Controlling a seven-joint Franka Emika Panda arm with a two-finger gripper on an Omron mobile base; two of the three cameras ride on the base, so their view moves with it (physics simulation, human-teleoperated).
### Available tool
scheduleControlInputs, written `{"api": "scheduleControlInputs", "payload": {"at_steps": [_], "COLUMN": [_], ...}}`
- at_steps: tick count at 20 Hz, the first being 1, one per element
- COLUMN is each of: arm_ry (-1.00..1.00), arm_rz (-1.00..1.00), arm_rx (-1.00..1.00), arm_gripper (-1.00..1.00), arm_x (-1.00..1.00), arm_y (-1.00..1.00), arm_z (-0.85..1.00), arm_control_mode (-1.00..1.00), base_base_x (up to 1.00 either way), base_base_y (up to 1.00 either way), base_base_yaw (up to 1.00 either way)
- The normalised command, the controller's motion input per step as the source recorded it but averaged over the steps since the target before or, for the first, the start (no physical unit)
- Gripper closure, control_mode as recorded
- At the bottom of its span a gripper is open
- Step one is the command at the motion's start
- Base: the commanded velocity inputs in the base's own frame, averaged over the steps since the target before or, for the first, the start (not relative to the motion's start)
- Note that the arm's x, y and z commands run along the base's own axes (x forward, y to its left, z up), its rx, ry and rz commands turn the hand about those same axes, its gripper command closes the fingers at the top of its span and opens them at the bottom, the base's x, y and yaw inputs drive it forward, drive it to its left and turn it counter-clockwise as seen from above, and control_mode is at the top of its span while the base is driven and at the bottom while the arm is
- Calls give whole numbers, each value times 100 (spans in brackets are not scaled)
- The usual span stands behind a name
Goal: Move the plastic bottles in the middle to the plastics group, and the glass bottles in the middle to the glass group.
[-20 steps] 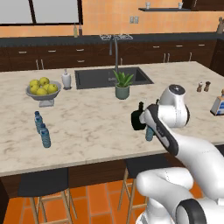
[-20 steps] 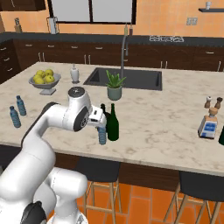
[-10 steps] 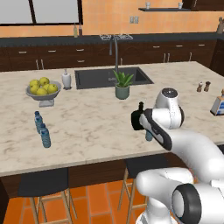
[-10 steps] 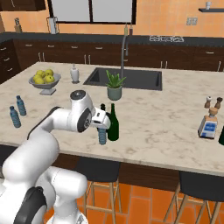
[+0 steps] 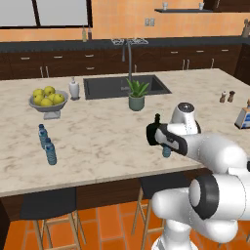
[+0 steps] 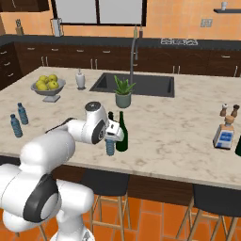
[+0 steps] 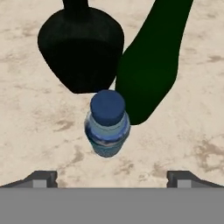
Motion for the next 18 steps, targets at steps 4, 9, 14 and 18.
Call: {"api": "scheduleControlInputs", "payload": {"at_steps": [4, 9, 14, 18], "arm_ry": [1, 2, 0, 0], "arm_rz": [0, 0, 0, 0], "arm_rx": [0, 0, 0, 0], "arm_gripper": [-100, -100, -100, -100], "arm_x": [29, 25, 7, 10], "arm_y": [0, 0, 0, 0], "arm_z": [-17, -8, -25, -14], "arm_control_mode": [-100, -100, -100, -100], "base_base_x": [0, 0, 0, 0], "base_base_y": [0, 0, 0, 0], "base_base_yaw": [0, 0, 0, 0]}}
